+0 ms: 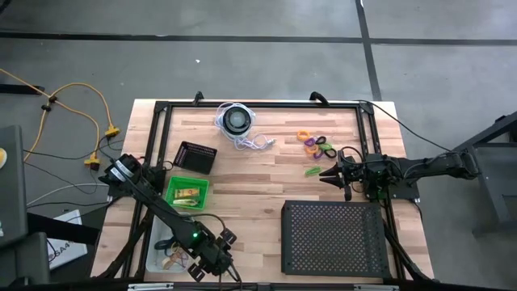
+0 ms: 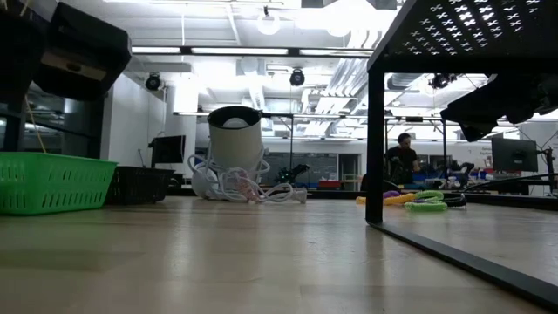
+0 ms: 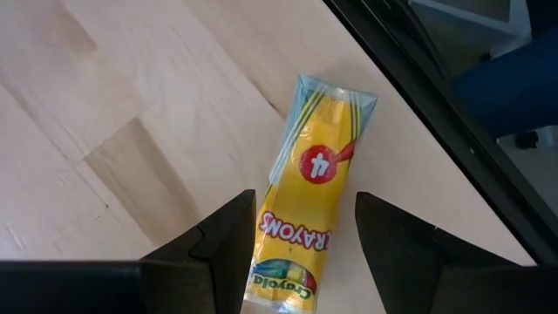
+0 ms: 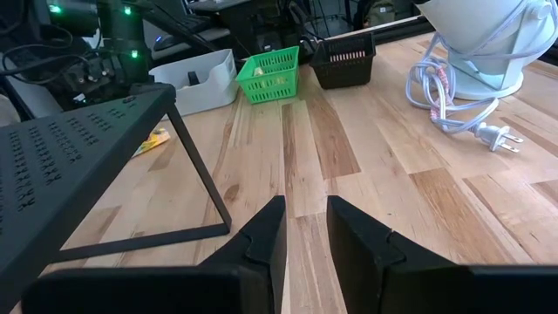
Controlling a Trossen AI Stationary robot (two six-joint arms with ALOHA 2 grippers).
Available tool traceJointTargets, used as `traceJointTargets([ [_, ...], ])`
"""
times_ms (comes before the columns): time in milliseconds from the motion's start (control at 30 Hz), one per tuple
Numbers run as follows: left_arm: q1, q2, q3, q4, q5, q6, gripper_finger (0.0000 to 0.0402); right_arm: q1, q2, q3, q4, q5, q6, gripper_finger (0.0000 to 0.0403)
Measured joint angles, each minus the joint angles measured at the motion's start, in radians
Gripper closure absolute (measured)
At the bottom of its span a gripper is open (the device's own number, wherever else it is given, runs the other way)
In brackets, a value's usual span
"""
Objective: Pick & Place Office Desk Supplies
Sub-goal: Put the crayon pack into the green bin
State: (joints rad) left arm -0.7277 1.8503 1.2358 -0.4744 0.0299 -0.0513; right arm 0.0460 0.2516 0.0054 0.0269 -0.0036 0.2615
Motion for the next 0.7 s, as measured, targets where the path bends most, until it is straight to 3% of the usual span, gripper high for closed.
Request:
traceJointTargets([
  [333,-0.002,0.005,0.0,-0.02,-0.035,-0.013,0.0211,0.0,0.0,0.0,0.0,0.0,0.0,0.033],
  [700,-0.002,0.029,-0.002,-0.027,-0.008,-0.031,0.0211,0.0,0.0,0.0,0.002,0.001,0.0,0.033],
])
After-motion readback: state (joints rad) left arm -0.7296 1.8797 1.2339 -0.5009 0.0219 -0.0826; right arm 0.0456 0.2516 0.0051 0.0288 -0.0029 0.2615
